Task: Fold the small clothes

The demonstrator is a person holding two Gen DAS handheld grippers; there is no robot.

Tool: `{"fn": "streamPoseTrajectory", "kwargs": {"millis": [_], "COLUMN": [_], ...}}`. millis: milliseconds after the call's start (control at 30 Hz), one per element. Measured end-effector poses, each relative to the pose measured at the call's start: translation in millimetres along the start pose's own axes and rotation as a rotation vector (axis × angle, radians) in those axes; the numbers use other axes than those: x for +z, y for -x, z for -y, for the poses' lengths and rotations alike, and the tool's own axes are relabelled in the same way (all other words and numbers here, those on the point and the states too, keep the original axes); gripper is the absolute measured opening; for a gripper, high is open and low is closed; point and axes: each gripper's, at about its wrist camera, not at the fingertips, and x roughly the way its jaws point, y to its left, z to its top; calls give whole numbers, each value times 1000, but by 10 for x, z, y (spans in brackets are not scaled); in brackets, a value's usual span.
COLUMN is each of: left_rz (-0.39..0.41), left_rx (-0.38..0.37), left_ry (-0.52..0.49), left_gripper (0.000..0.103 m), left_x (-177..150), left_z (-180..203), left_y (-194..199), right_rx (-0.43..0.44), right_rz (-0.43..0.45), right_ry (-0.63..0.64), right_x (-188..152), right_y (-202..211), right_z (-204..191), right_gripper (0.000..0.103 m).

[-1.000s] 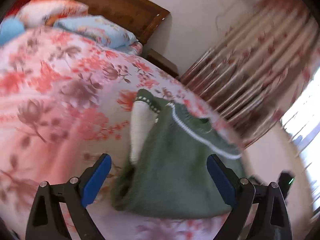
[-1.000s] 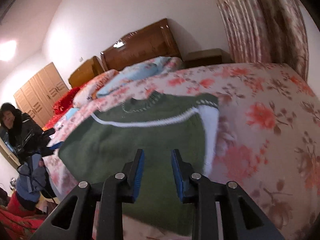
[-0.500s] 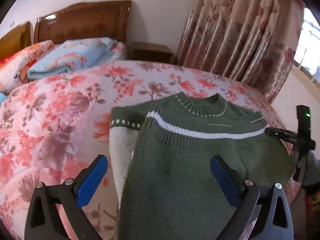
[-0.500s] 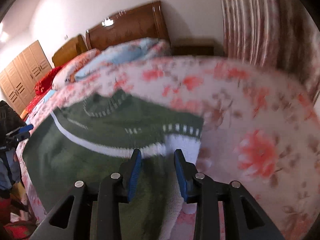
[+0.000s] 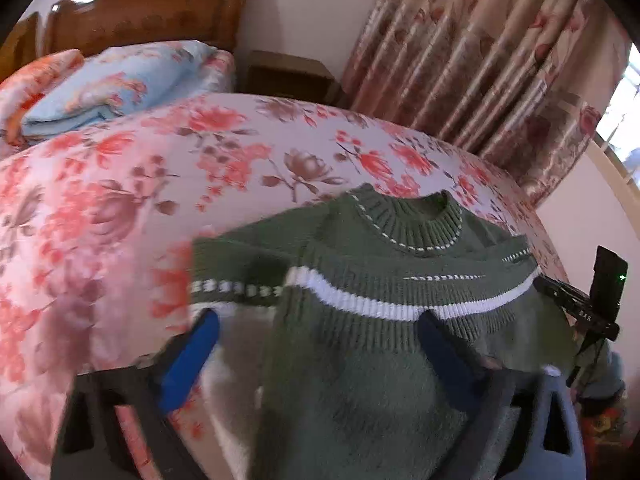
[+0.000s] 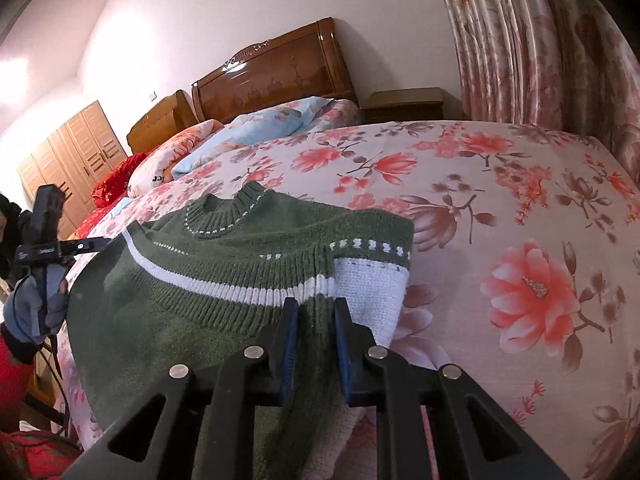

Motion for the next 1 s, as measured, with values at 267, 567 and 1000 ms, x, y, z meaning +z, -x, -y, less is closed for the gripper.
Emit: {"fn": "streamPoseTrajectory", "kwargs": {"millis": [267,567,1000], "left_rz": [140,98,74], "left_rx": [-56,17,61], "left_ry": [-14,107,153], "left_gripper": [103,103,103], "left_x": [-22,533,319], "left_z": [122,-229,-419], "left_y": [481,-9,-343], "right_rx": [-24,-126,-149], "right_rz": [57,74,-39], "right_ry": [48,103,32], "right_x": [81,924,817], "right_y": [233,129,-458], "right_z": [-218,-378,-48], "right_gripper": [10,10,10]}}
